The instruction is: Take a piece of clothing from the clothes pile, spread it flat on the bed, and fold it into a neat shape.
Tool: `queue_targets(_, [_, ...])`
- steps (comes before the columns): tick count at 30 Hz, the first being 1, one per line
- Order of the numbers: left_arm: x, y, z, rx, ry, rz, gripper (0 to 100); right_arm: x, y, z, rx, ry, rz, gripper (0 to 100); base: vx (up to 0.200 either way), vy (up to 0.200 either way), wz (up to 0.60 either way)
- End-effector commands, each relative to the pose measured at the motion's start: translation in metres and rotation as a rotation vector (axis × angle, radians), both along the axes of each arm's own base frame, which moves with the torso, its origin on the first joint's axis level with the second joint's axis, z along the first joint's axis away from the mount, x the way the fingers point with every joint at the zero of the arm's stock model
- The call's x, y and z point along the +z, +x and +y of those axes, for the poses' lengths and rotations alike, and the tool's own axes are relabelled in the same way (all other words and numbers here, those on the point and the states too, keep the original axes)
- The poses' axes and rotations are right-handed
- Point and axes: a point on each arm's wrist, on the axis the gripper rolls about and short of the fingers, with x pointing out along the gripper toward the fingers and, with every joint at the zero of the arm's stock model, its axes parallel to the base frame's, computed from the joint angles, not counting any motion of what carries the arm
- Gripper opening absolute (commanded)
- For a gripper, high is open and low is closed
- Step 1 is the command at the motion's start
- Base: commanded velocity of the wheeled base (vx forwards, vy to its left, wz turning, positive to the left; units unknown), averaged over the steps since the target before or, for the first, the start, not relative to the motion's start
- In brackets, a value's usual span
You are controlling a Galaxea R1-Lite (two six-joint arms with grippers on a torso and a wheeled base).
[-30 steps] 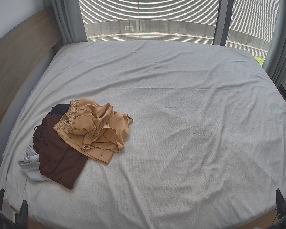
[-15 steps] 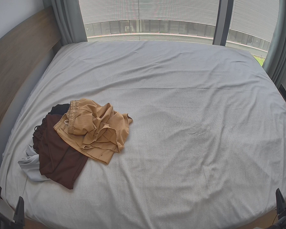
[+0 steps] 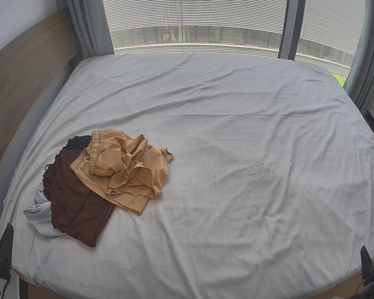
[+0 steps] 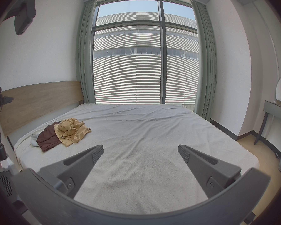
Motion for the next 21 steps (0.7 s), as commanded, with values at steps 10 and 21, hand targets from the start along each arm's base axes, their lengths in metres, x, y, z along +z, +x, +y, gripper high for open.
queue_targets(10, [0.022,0.051,-0.006,-0.132,-0.175,0.24,100,-0.005,0.0,0.0,0.001,-0.002,0.001,100,0.0,0.0,0.0])
queue_targets(21, [0.04,0.082,-0.01,-0.145,-0.223,0.302,100,-0.005,0.0,0.0,0.001,-0.002,0.0,100,0.0,0.0,0.0])
